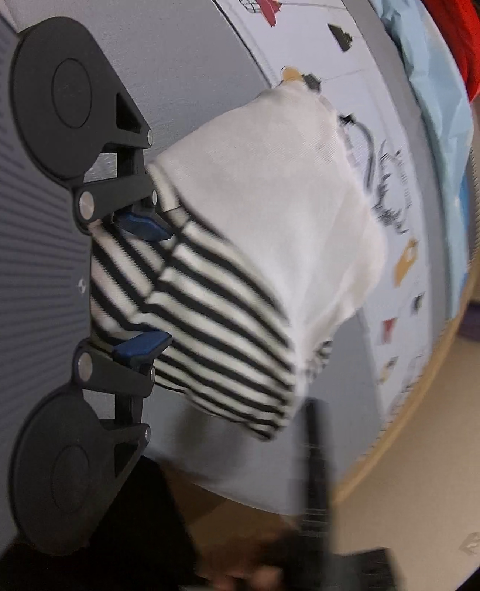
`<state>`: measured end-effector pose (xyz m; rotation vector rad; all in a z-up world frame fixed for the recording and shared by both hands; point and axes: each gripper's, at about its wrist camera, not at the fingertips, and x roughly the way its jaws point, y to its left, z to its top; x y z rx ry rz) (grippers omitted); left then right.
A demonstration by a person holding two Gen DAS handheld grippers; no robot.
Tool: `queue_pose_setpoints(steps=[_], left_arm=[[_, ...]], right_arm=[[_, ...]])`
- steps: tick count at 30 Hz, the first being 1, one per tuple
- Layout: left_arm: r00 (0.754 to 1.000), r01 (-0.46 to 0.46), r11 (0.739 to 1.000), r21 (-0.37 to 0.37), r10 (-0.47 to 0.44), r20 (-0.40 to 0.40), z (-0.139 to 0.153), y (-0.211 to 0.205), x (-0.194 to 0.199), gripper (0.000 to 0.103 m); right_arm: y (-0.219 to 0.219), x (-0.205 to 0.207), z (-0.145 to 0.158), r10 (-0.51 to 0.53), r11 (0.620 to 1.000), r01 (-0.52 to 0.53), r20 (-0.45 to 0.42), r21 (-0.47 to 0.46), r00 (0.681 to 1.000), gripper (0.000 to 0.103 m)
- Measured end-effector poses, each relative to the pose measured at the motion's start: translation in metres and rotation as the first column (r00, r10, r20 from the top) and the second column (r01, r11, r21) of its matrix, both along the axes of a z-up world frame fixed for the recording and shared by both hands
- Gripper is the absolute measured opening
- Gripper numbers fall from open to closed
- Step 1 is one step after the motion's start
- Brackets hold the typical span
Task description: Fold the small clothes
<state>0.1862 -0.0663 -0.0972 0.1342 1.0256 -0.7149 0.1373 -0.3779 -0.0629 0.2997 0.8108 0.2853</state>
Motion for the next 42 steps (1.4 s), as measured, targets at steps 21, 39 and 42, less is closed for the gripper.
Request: queue_pose_setpoints(steps=[21,39,42], left_arm=[[0.939,-0.343,0.938,0.054,0.344,-0.016,-0.012,0.015,0.064,0.032],[0.708,-0.684,0.713,-0.153,0.6,-0.371,-0.034,0.073,0.113,0.08],[0.681,-0.706,0.688,-0.168,0.595,-0.428,-0.047,0.077,0.122,0.083]], right_arm=[[0.059,0.016,-0.054,0.227,0.931,-0.288,-0.261,-0.225,0.938,0.021],[0.02,0.054,-0.035,-0.03,0.982,0.009,-0.11,-0.191,0.993,0.047],[0.013,0.067,-0.048,-0.056,0.986,0.03,-0.153,-0.167,0.987,0.048]])
